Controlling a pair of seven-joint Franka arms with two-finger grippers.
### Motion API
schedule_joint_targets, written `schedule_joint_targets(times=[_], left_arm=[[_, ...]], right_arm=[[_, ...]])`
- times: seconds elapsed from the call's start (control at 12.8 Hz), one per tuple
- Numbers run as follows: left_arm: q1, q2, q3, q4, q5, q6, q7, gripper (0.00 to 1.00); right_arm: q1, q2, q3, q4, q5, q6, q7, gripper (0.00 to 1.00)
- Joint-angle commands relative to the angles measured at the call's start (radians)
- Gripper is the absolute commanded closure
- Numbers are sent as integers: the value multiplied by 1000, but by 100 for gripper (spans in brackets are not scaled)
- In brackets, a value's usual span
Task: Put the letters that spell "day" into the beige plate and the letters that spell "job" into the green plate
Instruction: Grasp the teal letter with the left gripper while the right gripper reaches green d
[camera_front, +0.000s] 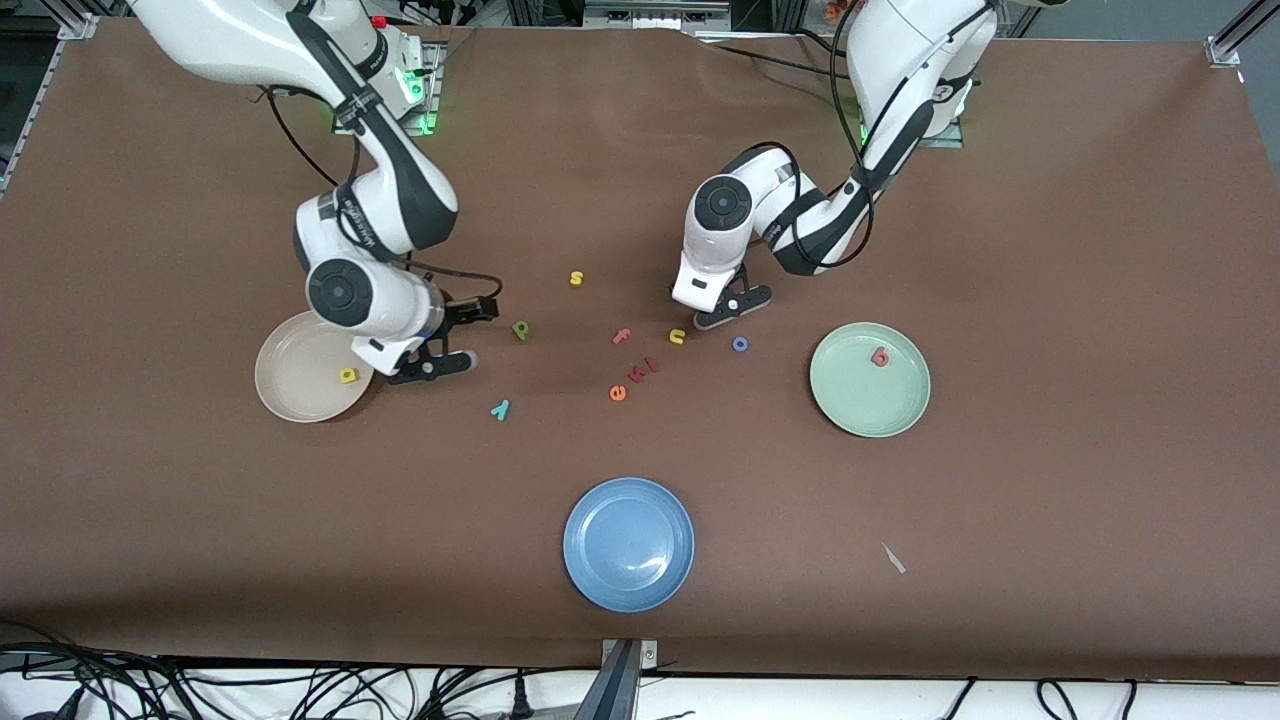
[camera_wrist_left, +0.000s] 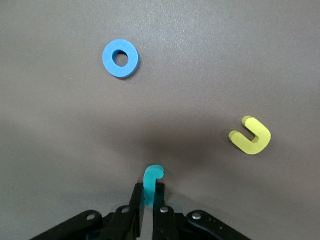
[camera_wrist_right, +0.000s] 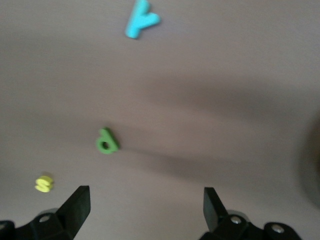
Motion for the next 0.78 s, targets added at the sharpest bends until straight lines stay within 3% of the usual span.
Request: schedule_joint_targets(times=[0.0, 0.23, 0.7], left_arm=[[1, -3, 0, 1, 44, -4, -27, 100], [7, -44, -2, 2, 41, -48, -27, 100], [84, -162, -3, 2, 44, -215, 150, 100]], right_arm=[[37, -14, 17, -40, -35, 89, 14, 0], [94, -6, 12, -138, -95, 289, 69, 0], [119, 29, -3, -152, -270, 324, 109, 0]])
